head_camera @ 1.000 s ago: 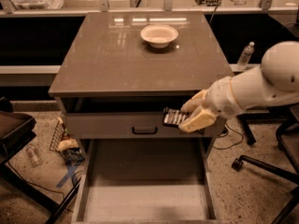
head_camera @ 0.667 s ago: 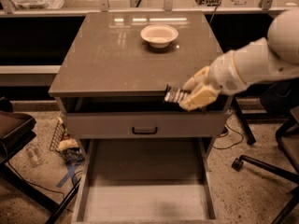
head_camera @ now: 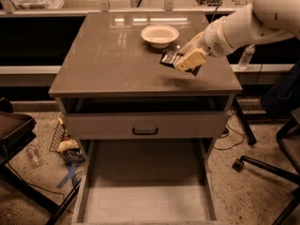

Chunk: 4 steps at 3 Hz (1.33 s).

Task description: Pick rxbar chocolate from middle drawer and place on counter

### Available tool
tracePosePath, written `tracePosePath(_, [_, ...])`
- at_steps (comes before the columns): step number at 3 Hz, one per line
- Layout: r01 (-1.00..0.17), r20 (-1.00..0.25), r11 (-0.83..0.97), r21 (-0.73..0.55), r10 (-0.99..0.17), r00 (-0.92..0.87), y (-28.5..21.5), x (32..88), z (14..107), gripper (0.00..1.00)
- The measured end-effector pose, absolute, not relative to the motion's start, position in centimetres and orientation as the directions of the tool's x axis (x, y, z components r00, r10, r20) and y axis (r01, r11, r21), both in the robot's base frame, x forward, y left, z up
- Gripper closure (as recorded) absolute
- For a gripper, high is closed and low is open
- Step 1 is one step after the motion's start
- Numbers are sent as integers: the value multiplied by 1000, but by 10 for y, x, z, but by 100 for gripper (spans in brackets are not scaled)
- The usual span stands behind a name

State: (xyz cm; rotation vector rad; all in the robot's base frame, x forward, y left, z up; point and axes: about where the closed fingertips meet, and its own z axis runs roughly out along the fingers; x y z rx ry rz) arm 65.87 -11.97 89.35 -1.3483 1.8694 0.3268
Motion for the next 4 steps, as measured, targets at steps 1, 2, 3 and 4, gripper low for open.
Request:
tracePosePath(1, [-874, -770, 433, -220, -628, -117, -115, 698, 862, 100])
tracePosePath(2, [-875, -773, 436, -213, -623, -122, -112, 704, 850, 82])
tracePosePath(3, [-877, -772, 432, -211, -624, -121, -110, 703, 850, 59])
tracePosePath(4, [-879, -772, 429, -209, -624, -121, -107, 703, 849, 36])
